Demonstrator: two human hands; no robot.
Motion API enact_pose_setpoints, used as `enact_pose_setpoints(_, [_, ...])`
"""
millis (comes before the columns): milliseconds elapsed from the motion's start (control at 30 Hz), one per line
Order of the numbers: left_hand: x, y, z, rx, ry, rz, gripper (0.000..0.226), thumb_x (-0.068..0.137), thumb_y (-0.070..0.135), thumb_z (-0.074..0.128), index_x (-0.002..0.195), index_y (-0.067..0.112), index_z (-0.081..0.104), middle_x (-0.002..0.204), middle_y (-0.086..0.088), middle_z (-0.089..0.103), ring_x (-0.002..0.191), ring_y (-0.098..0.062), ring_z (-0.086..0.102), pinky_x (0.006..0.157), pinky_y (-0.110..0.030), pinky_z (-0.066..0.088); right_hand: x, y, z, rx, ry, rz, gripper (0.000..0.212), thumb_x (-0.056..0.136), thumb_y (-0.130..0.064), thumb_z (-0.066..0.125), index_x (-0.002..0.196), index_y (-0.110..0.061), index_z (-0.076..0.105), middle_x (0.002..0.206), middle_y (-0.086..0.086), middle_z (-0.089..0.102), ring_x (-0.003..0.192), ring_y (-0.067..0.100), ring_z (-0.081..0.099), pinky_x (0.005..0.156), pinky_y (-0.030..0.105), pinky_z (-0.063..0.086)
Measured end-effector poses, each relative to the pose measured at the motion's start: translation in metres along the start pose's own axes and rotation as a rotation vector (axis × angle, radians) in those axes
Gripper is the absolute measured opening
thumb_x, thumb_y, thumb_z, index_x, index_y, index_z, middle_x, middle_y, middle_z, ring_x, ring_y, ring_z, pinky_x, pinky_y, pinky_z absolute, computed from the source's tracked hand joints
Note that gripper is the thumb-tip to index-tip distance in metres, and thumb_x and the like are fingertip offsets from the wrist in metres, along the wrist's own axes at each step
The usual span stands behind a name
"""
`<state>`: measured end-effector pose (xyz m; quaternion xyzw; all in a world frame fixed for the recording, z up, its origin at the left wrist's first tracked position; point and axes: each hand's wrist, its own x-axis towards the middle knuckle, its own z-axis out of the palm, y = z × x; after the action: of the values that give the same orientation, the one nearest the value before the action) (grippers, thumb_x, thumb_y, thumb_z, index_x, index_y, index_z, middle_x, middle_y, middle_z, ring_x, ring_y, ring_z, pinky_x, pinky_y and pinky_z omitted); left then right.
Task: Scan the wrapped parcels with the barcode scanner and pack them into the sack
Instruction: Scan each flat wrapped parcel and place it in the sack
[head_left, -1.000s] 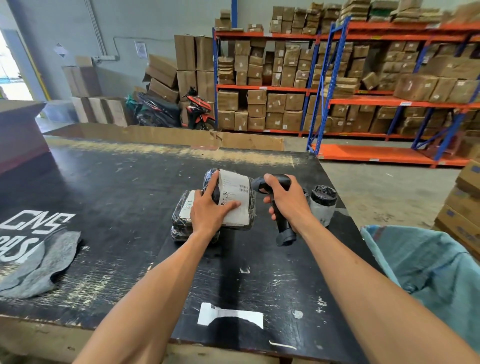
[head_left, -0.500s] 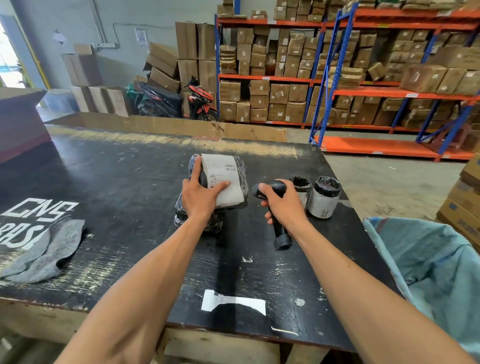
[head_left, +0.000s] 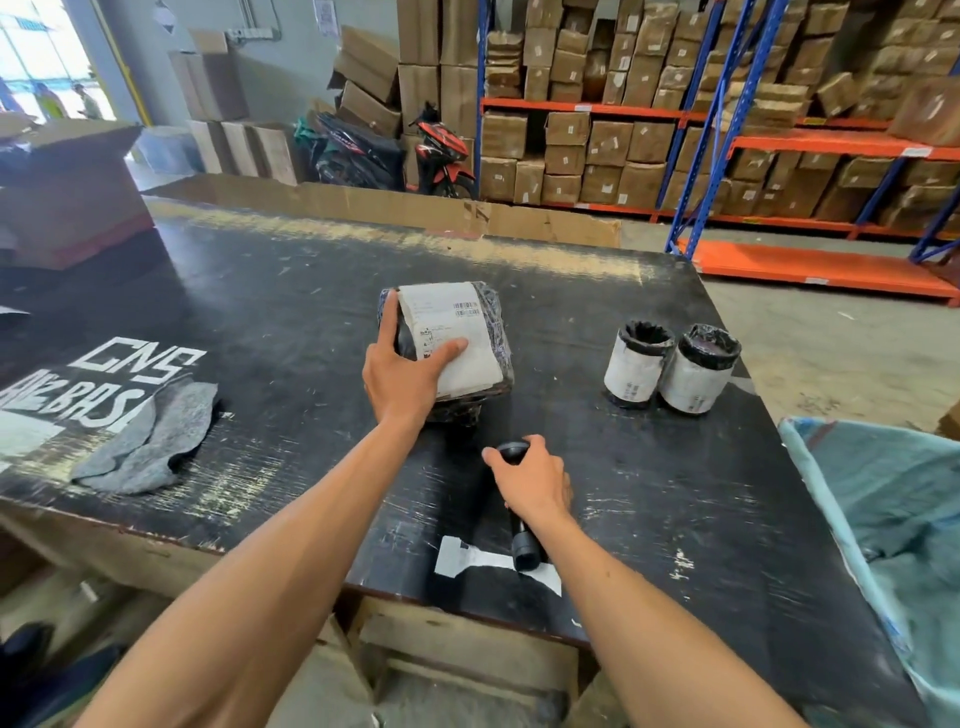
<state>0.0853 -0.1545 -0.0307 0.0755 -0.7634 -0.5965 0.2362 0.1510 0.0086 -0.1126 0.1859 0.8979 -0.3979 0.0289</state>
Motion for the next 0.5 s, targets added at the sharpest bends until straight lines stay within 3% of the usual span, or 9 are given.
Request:
enact_pose_setpoints(200, [-0.008,0.0,-0.003,0.008,-0.043,0.037,0.103,0.059,0.064,0.087,0.146,0.064,0.032,0.121,0.021,0.052,0.113,-0.004,0.051,0.098,-0.028,0.047,0.006,-0.003,-0.005,-0.158,-0.028,-0.018,0.08,0.09,-0.074,0.059,0.148,-0.02,0.046,0.138,0.014,0.065,0.127,0.04,0.061,0.099,0.046,0.047])
enact_pose_setpoints(333, [-0.01,0.006,0.008,-0.014,-0.081,0.04,0.103,0.058,0.062,0.088,0.145,0.065,0.033,0.125,0.021,0.054,0.12,-0.006,0.054,0.104,-0.038,0.051,0.01,0.005,-0.029,-0.213,-0.05,-0.062,0.095,0.086,-0.08,0.053,0.16,-0.025,0.028,0.142,0.015,0.064,0.131,0.042,0.058,0.101,0.049,0.044])
enact_pose_setpoints(400, [-0.012,0.012,0.02,-0.034,-0.109,0.052,0.103,0.058,0.061,0.089,0.145,0.063,0.034,0.129,0.025,0.057,0.123,-0.005,0.055,0.105,-0.04,0.051,0.015,0.017,-0.053,-0.084,-0.008,-0.1,0.091,0.088,-0.079,0.053,0.161,-0.033,0.024,0.142,0.012,0.063,0.132,0.039,0.058,0.102,0.048,0.044])
enact_pose_setpoints(500, [-0.023,0.021,0.047,-0.083,-0.18,0.068,0.101,0.057,0.061,0.09,0.141,0.068,0.035,0.113,0.053,0.054,0.114,0.015,0.054,0.103,-0.035,0.052,0.022,0.032,-0.099,0.304,0.059,-0.186,0.076,0.093,-0.07,0.061,0.158,-0.047,0.03,0.141,0.004,0.061,0.119,0.017,0.063,0.09,0.031,0.047])
